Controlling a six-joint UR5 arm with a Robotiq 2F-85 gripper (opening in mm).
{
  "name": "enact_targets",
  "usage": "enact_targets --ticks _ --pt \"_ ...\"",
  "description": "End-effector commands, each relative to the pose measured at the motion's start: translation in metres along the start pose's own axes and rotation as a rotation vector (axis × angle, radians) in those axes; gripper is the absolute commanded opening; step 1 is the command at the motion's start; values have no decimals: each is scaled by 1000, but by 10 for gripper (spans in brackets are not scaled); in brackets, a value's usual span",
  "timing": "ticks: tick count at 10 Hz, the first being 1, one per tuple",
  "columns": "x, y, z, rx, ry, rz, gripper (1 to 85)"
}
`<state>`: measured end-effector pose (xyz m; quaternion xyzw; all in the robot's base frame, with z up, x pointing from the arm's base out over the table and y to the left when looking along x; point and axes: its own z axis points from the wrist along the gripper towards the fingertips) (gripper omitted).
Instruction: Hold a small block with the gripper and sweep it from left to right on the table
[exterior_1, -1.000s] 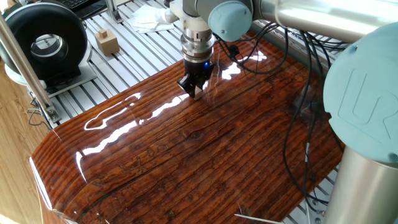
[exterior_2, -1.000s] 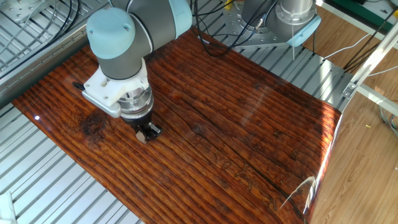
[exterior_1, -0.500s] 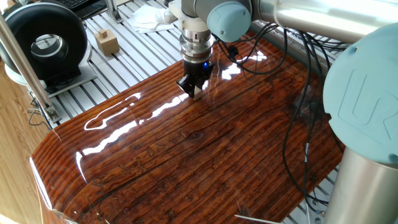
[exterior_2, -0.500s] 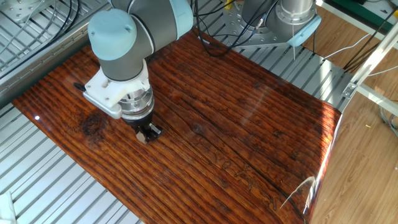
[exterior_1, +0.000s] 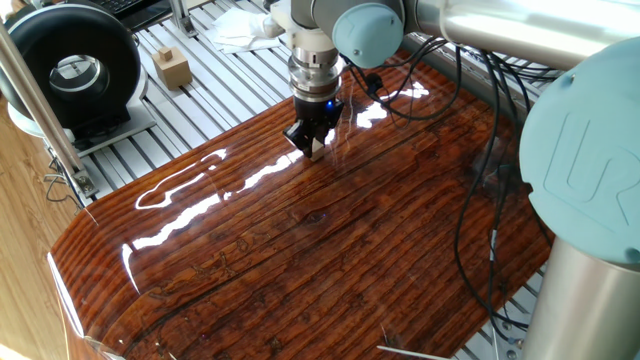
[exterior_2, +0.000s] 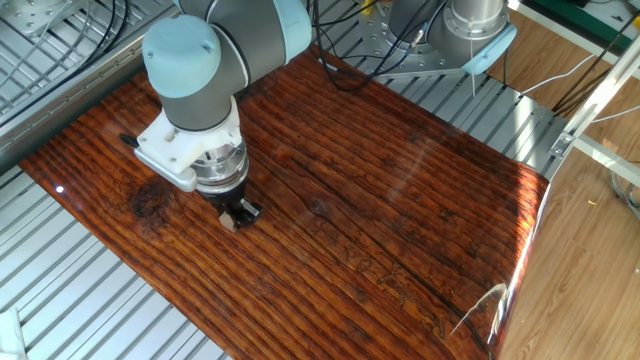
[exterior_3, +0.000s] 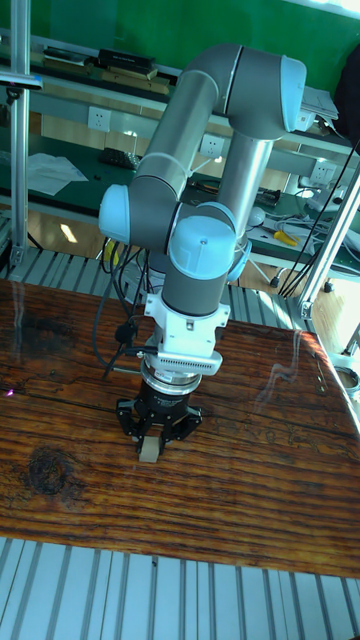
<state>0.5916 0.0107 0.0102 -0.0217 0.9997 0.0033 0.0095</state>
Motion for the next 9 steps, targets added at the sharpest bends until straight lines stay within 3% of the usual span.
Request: enact_targets --ticks 1,9 --pt "-1 2 -1 -11 -2 11 10" --pt "-2 7 0 -9 -2 21 10"
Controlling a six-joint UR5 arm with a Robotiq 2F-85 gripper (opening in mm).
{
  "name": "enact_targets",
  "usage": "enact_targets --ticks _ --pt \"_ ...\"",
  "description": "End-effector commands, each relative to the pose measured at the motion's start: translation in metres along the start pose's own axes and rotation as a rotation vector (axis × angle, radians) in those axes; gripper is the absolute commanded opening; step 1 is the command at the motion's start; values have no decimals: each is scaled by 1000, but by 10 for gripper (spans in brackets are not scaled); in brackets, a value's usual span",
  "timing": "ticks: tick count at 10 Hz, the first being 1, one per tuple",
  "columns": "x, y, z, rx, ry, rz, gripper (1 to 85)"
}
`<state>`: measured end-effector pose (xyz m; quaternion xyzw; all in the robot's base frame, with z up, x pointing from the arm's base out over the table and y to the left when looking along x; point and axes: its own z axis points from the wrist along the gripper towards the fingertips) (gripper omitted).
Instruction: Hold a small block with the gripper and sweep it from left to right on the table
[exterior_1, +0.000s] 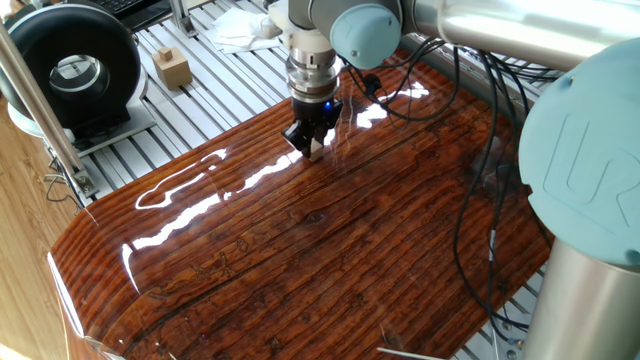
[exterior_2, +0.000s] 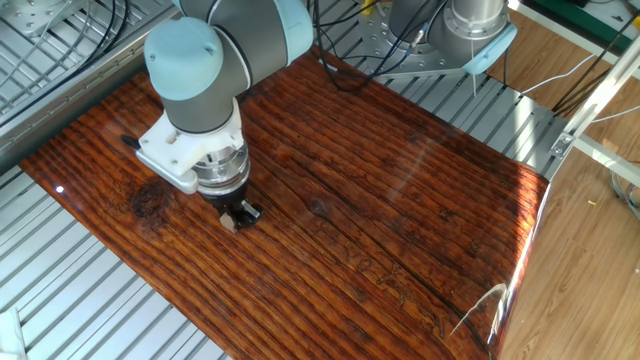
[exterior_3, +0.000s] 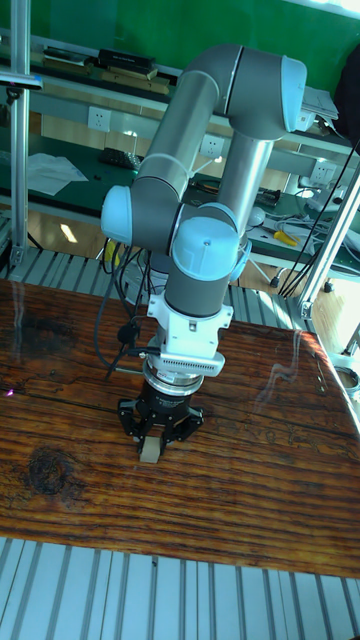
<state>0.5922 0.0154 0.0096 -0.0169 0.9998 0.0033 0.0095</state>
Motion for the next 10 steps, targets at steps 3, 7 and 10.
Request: enact_targets --ticks 3,7,10 --pt "-2 6 -2 -12 -1 18 10" --pt "-4 10 -2 -14 1 27 10" --pt "-5 13 -1 -11 1 33 10"
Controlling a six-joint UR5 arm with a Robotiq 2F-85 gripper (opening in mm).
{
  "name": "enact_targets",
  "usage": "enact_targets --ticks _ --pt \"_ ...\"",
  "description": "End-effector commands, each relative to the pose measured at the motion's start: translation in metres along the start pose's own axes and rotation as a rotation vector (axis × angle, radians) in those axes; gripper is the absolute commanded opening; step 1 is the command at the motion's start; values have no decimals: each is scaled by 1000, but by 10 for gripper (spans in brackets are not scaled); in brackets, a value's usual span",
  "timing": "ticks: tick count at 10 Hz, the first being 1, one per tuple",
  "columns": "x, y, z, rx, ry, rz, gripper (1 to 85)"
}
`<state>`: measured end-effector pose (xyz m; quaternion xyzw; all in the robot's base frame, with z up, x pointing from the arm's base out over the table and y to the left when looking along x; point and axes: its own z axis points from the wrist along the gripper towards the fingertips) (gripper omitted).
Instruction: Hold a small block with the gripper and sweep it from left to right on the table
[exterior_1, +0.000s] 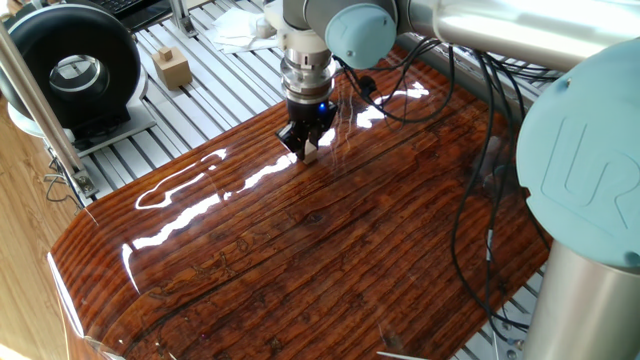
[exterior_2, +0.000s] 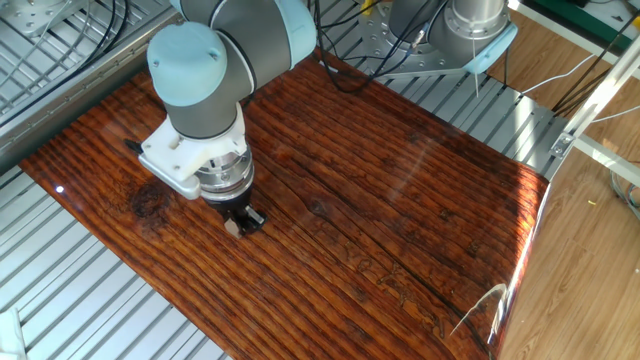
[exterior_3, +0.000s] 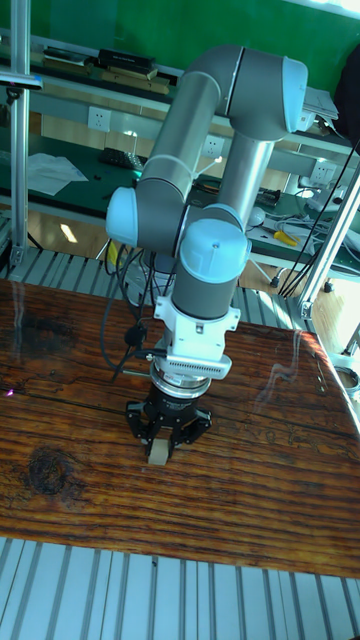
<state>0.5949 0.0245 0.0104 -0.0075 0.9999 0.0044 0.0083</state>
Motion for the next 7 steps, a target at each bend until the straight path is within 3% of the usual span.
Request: enact_targets --ticks 1,7 --pt "-2 5 0 -9 -3 16 10" --pt "-4 10 1 -6 -5 25 10"
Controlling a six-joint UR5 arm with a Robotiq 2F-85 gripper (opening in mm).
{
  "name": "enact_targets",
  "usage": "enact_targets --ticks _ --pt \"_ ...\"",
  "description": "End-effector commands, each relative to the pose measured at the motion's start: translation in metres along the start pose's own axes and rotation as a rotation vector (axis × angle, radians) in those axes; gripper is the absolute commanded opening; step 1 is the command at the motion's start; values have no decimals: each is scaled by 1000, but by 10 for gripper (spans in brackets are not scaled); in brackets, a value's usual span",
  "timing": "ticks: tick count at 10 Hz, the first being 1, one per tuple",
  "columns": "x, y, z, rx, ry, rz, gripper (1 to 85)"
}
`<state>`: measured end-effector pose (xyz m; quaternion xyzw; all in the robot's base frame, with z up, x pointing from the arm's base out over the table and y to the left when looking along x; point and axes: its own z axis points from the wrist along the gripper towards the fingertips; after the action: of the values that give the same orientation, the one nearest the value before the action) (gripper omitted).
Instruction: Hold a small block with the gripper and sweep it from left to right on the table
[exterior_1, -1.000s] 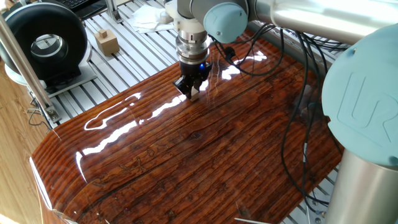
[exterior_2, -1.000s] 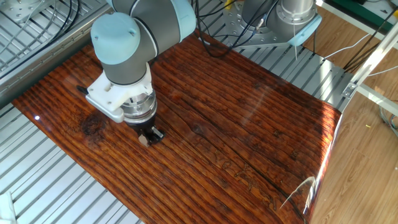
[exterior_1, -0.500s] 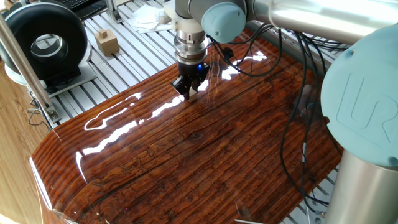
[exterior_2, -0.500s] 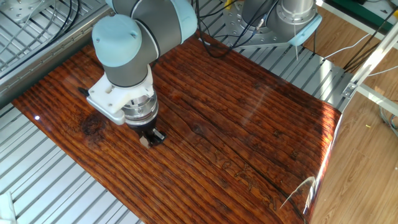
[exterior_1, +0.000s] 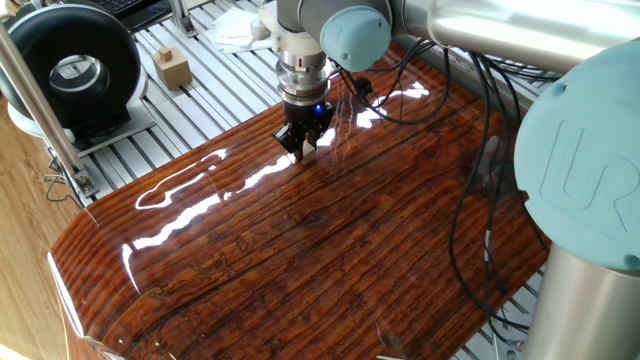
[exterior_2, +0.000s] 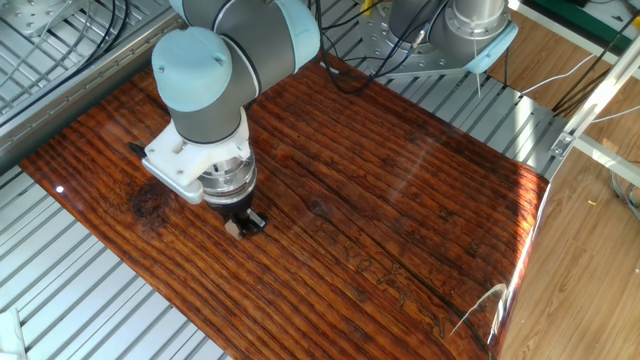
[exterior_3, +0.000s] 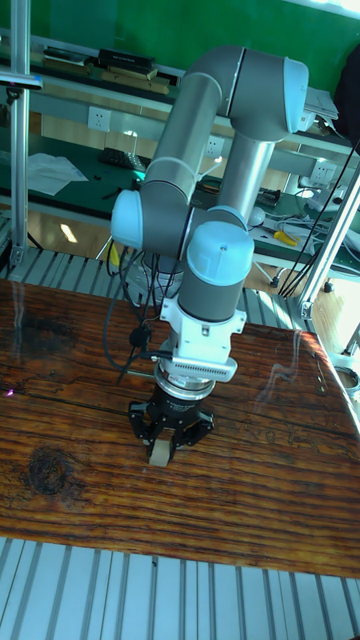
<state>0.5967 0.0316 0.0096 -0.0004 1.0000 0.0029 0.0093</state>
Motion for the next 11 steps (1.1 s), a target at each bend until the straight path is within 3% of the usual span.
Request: enact_targets --ticks 1,4,11 --pt "-2 3 0 -7 -3 12 10" --pt "-1 6 -1 16 6 26 10" --pt "-4 20 1 0 3 44 10"
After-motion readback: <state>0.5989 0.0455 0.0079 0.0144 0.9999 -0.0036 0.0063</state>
